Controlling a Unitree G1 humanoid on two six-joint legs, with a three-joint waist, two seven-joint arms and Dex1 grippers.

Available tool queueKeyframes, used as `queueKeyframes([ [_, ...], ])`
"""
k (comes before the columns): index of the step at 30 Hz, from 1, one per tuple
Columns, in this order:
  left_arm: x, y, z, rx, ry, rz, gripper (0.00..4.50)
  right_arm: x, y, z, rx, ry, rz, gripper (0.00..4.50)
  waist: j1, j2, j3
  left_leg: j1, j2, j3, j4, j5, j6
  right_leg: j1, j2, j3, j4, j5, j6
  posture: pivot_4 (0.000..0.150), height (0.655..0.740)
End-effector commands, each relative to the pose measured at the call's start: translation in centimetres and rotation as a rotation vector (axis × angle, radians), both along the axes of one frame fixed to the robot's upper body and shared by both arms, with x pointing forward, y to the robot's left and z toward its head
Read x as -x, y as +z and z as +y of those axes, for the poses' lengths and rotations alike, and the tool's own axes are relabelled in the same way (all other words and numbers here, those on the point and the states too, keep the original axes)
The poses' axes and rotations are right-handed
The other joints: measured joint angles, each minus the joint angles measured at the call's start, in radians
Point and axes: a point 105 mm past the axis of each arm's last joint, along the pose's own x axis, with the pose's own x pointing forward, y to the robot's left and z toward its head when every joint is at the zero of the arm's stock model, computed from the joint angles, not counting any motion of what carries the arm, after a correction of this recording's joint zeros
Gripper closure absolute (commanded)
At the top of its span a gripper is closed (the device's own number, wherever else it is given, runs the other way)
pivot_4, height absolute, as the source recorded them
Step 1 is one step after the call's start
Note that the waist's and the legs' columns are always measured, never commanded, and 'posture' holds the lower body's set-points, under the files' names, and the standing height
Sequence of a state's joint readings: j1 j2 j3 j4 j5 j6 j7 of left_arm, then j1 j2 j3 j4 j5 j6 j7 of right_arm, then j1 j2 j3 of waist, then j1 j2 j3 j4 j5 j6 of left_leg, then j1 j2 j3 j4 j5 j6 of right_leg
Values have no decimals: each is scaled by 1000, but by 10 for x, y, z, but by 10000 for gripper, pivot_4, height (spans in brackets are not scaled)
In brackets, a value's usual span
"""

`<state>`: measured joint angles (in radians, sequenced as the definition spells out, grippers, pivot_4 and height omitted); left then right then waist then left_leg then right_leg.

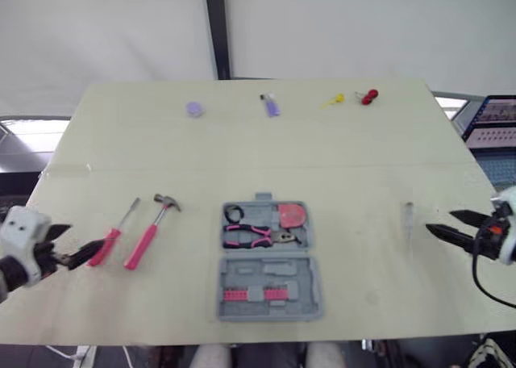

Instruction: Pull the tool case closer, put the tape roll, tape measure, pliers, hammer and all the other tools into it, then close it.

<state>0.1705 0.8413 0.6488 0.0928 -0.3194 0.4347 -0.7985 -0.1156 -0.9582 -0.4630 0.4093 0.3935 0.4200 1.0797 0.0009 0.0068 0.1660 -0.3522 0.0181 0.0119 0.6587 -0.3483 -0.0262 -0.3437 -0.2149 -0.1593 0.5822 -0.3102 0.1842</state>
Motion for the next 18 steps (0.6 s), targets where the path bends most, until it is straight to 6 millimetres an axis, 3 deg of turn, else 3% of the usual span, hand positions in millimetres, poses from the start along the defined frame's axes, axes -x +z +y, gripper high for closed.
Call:
queueKeyframes([
  [1, 13, 8, 51, -64, 237, -109, 0, 2, 9, -34, -2, -162, -109, 974, -5, 0, 1, 0, 0, 0, 0, 0, 0, 0, 0, 0, 0, 0, 0, 1500, 7400],
  [4, 21, 2, 72, -75, 362, -153, 0, 3, -2, -49, 4, -249, -129, 974, -8, 0, 1, 0, 0, 0, -1, 0, 0, -1, 0, 0, 0, 0, 0, 1500, 7400],
  [9, 29, -12, 81, -87, 443, -144, 0, 3, -10, -54, 23, -281, -140, 974, -9, -1, 1, 0, 0, 0, -2, 0, 0, -1, 0, 0, 0, 0, 0, 1500, 7400],
  [15, 26, -18, 75, -78, 422, -133, 0, 0, -10, -52, 25, -267, -148, 974, -10, -1, 1, 1, 0, 0, -2, 0, -1, 0, 0, 0, 0, 0, 0, 1500, 7400],
  [18, 18, -12, 63, -71, 361, -163, 0, -6, -2, -41, 14, -212, -176, 974, -9, -1, 1, 1, 0, 0, -2, 0, -1, 0, 0, 0, 0, 0, 0, 1500, 7400],
])
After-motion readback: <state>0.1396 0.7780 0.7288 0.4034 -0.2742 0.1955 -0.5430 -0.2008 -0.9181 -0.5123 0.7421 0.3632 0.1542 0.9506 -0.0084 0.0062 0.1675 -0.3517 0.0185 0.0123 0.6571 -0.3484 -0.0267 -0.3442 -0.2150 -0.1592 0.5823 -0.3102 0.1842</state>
